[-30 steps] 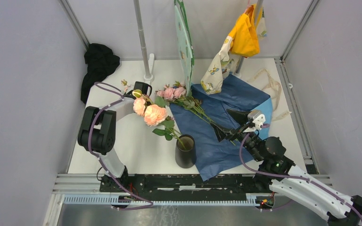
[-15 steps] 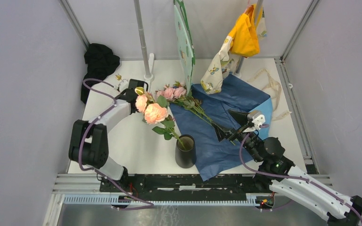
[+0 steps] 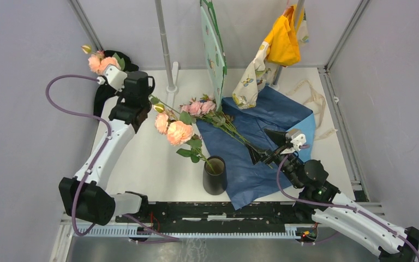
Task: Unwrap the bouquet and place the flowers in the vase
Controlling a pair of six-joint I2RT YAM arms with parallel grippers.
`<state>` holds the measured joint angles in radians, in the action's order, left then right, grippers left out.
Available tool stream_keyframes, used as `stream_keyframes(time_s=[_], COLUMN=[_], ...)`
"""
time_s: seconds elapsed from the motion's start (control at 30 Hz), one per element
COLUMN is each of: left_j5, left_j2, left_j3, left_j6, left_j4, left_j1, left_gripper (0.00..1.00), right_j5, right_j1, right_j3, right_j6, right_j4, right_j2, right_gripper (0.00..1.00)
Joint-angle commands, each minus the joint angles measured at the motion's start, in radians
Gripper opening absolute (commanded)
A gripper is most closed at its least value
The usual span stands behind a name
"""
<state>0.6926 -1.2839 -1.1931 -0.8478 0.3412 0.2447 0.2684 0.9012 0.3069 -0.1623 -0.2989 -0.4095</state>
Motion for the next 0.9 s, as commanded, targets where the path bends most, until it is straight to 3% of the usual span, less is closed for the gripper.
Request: stream_keyframes(time_s=[0.0, 0.3, 0.67, 0.87], left_j5=[0.201, 0.168, -0.217, -0.545], left_j2=[0.070, 0.164, 0.202, 0.193], left_j3=[-0.084, -0.139, -0.232, -0.305], left_j6=[0.124, 0.328, 0.444, 0.454], left_j4=[-0.104, -0.395, -0.589, -0.626], left_j1=[0.020, 0.066, 0.088, 0.088], left_gripper=[0.02, 0.02, 0.02, 0.02], right_j5=[0.022, 0.023, 0.048, 0.064], right_j1=[-0.002, -0.002, -0.002, -0.002], right_j3=[-0.009, -0.026, -0.051, -0.064], right_j6=[-0.013, -0.020, -0.024, -0.025], right_j4=[-0.054, -0.052, -0.031, -0.025], right_j2=[0.018, 0.029, 0.073, 0.094], right_gripper=[0.98, 0.98, 0.98, 0.98])
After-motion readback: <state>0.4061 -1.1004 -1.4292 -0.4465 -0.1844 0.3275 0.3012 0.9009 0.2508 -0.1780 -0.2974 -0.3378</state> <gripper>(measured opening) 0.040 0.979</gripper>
